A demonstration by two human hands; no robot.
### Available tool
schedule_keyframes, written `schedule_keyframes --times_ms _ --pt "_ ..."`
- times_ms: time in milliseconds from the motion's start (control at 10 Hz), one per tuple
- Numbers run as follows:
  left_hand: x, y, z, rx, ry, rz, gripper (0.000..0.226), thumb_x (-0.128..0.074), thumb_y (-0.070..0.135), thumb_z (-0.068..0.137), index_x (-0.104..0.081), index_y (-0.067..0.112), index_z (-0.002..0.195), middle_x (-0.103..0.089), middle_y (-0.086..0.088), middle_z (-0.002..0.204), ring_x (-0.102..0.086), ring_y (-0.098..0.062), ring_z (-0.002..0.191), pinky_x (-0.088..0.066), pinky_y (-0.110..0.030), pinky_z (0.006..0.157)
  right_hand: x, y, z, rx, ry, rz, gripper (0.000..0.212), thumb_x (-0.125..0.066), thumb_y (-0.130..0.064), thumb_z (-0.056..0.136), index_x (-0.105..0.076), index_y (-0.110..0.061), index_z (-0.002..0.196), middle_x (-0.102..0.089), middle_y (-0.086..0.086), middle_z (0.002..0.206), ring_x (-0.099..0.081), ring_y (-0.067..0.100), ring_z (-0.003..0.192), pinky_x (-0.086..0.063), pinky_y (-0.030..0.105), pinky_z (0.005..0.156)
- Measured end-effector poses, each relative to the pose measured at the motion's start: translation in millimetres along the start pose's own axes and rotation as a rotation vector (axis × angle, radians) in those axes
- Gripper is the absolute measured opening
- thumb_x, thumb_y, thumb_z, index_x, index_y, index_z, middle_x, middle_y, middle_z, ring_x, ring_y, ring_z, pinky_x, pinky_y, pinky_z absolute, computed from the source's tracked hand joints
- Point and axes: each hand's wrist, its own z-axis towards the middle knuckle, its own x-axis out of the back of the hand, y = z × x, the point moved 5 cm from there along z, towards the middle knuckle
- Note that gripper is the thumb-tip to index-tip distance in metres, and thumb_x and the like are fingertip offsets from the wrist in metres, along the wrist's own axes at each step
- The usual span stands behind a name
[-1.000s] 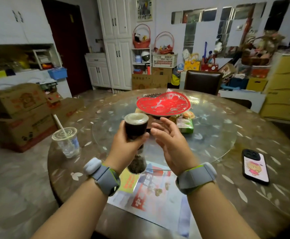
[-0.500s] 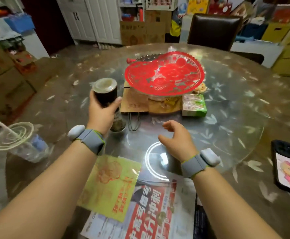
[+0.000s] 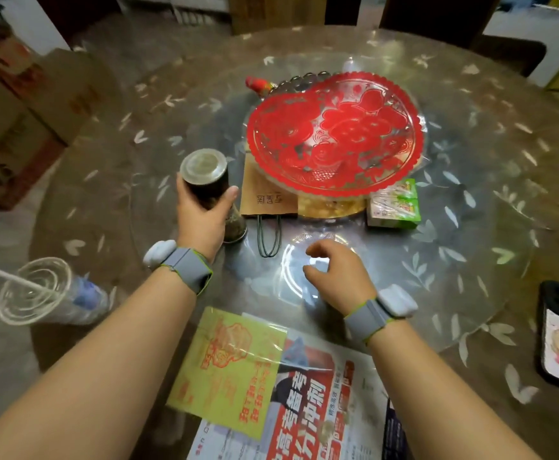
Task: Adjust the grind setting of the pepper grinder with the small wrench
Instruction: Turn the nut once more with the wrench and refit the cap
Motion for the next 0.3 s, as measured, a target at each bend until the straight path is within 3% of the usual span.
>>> schedule_keyframes --times_ms 100,200,300 --pt "1.5 0.6 -0.3 0.024 0.013 0.029 0.073 -0.077 0.016 0.082 -0.035 0.012 0.141 -0.053 0.008 0.12 -0.051 -0.004 0.113 -0.036 0.002 0.086 -1.6 -0.6 -2.5 -0.039 -0.036 0.001 0.026 -0.064 -0.014 0.08 -0.065 -0.013 0.106 -0.065 0.003 0.109 -0.059 0.019 0.105 -0.043 0.027 0.09" --pt "4.8 -1.9 -0.4 0.043 -0.031 0.038 0.074 -0.079 0.014 0.079 -0.035 0.014 0.139 -0.053 0.008 0.122 -0.05 -0.006 0.116 -0.038 -0.006 0.093 1.5 -2.6 -7.1 -0.053 -0.059 -0.006 0.027 -0.065 -0.015 0.081 -0.065 -0.013 0.107 -0.065 0.004 0.111 -0.058 0.019 0.106 -0.043 0.028 0.091" --pt "10.7 -12.8 -15.4 0.117 -0.085 0.059 0.087 -0.081 0.016 0.076 -0.026 0.021 0.143 -0.044 -0.002 0.142 -0.044 -0.015 0.131 -0.036 -0.035 0.111 9.5 -0.9 -9.6 -0.093 -0.047 0.0 0.026 -0.065 -0.015 0.081 -0.065 -0.014 0.107 -0.066 0.003 0.11 -0.059 0.019 0.106 -0.042 0.026 0.088"
